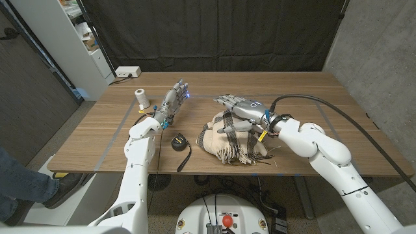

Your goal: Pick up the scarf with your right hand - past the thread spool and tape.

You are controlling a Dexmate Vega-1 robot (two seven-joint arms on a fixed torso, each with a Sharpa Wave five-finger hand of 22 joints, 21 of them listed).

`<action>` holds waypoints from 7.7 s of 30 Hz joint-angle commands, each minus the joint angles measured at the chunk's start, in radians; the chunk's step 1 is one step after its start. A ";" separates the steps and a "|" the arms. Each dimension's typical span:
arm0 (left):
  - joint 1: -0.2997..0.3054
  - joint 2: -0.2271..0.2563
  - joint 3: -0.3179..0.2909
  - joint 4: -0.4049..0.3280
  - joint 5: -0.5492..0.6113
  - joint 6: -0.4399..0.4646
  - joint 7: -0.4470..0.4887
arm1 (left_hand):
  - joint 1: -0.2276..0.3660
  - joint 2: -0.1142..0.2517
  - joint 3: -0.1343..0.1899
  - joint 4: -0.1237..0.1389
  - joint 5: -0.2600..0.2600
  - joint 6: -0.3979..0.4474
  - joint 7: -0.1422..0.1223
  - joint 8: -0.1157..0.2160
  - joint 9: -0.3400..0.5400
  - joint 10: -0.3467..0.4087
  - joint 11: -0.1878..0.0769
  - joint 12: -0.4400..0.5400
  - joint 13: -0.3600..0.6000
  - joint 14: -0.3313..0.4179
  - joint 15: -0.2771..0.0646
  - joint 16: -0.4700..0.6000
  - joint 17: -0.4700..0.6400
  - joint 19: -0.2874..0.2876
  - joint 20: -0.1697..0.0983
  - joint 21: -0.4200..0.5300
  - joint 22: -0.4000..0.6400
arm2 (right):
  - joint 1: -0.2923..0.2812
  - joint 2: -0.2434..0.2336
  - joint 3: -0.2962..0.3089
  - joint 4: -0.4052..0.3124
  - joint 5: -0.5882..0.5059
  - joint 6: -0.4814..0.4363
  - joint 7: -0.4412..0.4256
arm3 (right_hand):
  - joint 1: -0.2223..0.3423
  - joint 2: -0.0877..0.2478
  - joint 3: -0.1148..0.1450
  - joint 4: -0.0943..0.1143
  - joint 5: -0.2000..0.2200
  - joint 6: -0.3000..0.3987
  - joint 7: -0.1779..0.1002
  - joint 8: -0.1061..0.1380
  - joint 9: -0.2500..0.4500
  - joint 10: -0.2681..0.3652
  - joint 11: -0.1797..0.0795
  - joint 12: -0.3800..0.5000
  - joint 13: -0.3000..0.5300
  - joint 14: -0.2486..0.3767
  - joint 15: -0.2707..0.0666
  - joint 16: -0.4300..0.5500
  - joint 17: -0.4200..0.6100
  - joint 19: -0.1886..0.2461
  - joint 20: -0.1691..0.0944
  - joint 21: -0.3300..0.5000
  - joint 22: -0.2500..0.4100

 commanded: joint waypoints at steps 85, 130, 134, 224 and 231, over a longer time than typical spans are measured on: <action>0.002 0.000 -0.006 0.019 0.012 0.007 0.000 | -0.008 0.018 -0.003 -0.016 -0.006 -0.001 0.006 -0.002 0.003 0.005 -0.003 -0.001 0.003 0.000 0.011 0.002 0.003 -0.127 0.005 -0.032 0.006 | -0.038 -0.022 -0.076 0.032 -0.057 -0.107 0.015 | 0.065 0.035 -0.020 -0.017 0.015 0.089 -0.029 0.044 0.000 0.017 -0.021 0.020 0.003 -0.002 -0.012 0.016 0.003 0.050 0.005 0.000 0.004; -0.001 0.005 -0.007 0.023 0.020 0.011 -0.010 | -0.013 0.020 -0.006 -0.020 -0.007 0.000 0.006 -0.002 0.003 0.004 -0.002 -0.002 0.003 0.000 0.012 0.002 0.004 -0.127 0.014 -0.046 0.007 | -0.028 -0.022 -0.122 0.081 -0.096 -0.169 0.019 | 0.126 0.063 -0.006 -0.028 0.021 0.116 -0.042 0.045 0.001 0.039 -0.036 0.028 0.006 0.023 -0.031 0.026 0.004 0.065 0.005 -0.001 0.005; 0.000 0.003 -0.004 0.018 0.020 0.014 -0.009 | -0.013 0.020 -0.006 -0.021 -0.007 0.001 0.006 -0.002 0.003 0.003 -0.002 -0.002 0.003 0.001 0.011 0.002 0.004 -0.127 0.015 -0.048 0.007 | -0.030 -0.025 -0.120 0.084 -0.093 -0.171 0.018 | 0.135 0.067 -0.004 -0.029 0.021 0.123 -0.044 0.047 0.001 0.048 -0.039 0.031 0.006 0.031 -0.035 0.029 0.004 0.069 0.004 0.000 0.005; 0.055 -0.008 0.025 -0.057 0.017 0.037 0.014 | -0.020 0.025 -0.010 -0.030 -0.008 0.004 0.003 -0.001 0.003 0.004 -0.006 -0.002 0.004 -0.003 0.013 0.001 0.004 -0.119 0.023 -0.069 0.008 | -0.012 -0.043 -0.115 0.233 -0.074 -0.015 -0.320 | 0.837 0.284 0.106 -0.041 -0.220 0.755 -0.081 0.290 0.178 0.574 -0.159 0.312 0.242 0.612 -0.336 0.457 0.412 0.827 -0.380 0.132 0.034; 0.054 -0.010 0.025 -0.051 0.016 0.036 0.016 | -0.021 0.025 -0.011 -0.030 -0.008 0.004 0.003 -0.001 0.003 0.004 -0.006 -0.002 0.004 -0.002 0.012 0.001 0.004 -0.118 0.022 -0.071 0.008 | -0.015 -0.042 -0.111 0.231 -0.073 -0.014 -0.325 | 0.850 0.287 0.100 -0.036 -0.236 0.772 -0.080 0.314 0.202 0.581 -0.165 0.340 0.276 0.629 -0.335 0.475 0.451 0.827 -0.389 0.146 0.041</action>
